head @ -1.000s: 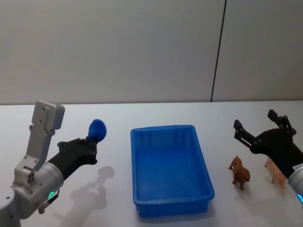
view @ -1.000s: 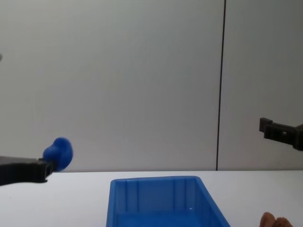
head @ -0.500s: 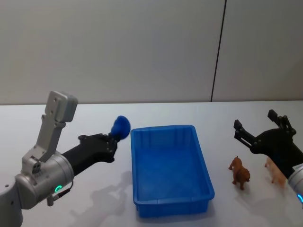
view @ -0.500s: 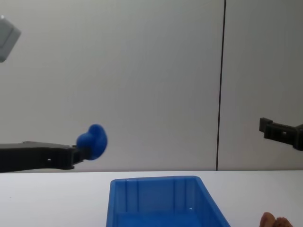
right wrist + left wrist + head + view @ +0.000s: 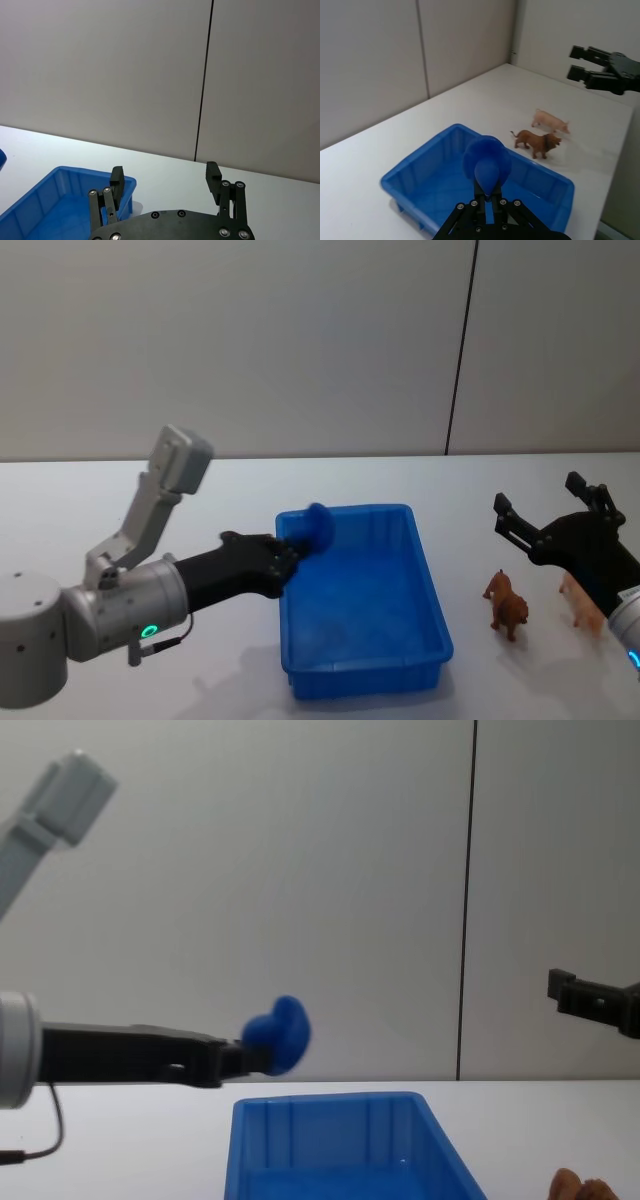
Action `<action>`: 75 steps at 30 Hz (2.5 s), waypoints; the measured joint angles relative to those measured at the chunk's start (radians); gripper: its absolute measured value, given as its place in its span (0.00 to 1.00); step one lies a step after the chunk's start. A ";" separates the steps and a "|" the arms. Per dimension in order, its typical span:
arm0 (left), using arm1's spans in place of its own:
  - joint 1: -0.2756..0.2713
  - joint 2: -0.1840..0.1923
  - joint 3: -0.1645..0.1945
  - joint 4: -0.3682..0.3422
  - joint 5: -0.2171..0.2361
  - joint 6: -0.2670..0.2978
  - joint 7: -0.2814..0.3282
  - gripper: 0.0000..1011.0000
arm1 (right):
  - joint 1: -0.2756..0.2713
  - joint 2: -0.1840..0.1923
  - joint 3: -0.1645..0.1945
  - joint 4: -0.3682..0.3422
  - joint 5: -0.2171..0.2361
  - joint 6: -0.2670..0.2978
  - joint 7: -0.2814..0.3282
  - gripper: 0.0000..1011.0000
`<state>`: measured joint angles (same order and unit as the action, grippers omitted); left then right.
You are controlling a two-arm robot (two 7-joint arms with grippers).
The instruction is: Pick up the two dolls from the table and place them into the box.
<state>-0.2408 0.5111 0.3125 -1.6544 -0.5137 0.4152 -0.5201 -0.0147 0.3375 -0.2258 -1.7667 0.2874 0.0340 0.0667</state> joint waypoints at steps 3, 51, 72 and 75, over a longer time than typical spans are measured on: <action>-0.025 -0.014 0.011 0.022 0.020 0.016 -0.051 0.08 | 0.000 0.000 0.000 0.000 0.000 0.000 0.000 0.99; -0.184 -0.119 0.093 0.171 0.179 0.063 -0.225 0.99 | 0.000 0.000 0.000 0.000 0.000 0.000 0.000 0.99; -0.083 -0.048 0.039 0.013 0.075 0.028 0.118 0.99 | 0.000 0.000 0.000 0.000 0.000 0.000 0.000 0.99; -0.066 -0.037 0.032 -0.010 0.065 0.031 0.173 0.99 | 0.000 0.000 0.000 0.000 0.000 0.000 0.000 0.99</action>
<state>-0.3064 0.4741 0.3444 -1.6648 -0.4491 0.4463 -0.3473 -0.0146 0.3375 -0.2258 -1.7668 0.2874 0.0340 0.0668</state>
